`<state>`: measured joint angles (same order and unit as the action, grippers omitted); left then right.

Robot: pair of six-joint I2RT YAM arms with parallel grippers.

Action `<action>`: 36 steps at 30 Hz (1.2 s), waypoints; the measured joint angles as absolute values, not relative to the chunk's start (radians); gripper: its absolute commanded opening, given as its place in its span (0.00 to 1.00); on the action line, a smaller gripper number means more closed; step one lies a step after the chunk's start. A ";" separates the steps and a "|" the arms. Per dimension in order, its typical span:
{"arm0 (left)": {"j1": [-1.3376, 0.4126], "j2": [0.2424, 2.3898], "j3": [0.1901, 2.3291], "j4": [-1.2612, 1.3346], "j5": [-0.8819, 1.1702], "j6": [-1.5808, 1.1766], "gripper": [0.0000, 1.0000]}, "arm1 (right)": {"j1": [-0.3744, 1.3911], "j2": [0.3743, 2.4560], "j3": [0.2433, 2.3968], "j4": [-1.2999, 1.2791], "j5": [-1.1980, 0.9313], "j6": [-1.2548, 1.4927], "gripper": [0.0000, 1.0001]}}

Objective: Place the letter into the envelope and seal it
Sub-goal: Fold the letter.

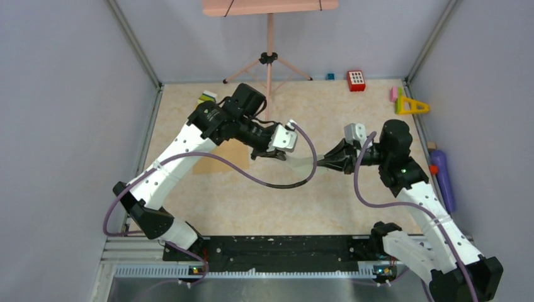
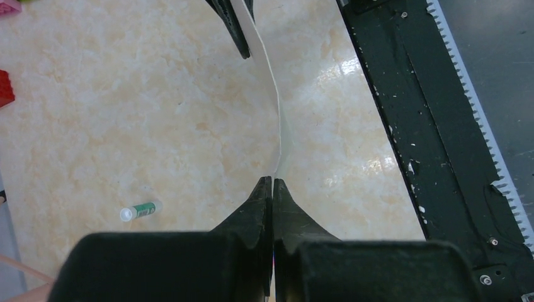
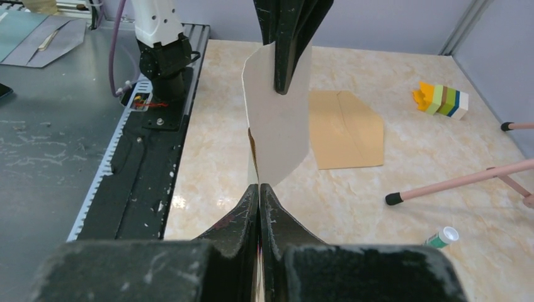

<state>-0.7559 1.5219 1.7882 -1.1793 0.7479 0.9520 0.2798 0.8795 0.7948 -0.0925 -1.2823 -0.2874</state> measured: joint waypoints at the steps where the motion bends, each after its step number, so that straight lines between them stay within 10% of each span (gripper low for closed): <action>1: -0.756 1.522 1.788 -1.183 0.748 0.954 0.00 | 0.280 0.879 0.795 -0.091 -1.277 -0.287 0.28; 4: -0.757 1.522 1.788 -1.191 0.748 0.961 0.00 | 0.280 0.879 0.793 -0.073 -1.238 -0.277 0.65; 10: -0.757 1.508 1.761 -1.163 0.739 0.942 0.00 | 0.278 0.879 0.793 -0.016 -1.114 -0.268 0.89; 36: -0.741 1.449 1.596 -0.697 0.639 0.460 0.00 | 0.289 0.897 0.687 0.174 -1.105 -0.230 0.90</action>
<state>-0.7410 1.4490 1.5955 -0.6968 0.6388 0.4603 0.2886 0.8967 0.6868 0.1738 -1.1046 -0.2298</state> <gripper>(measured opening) 0.010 0.907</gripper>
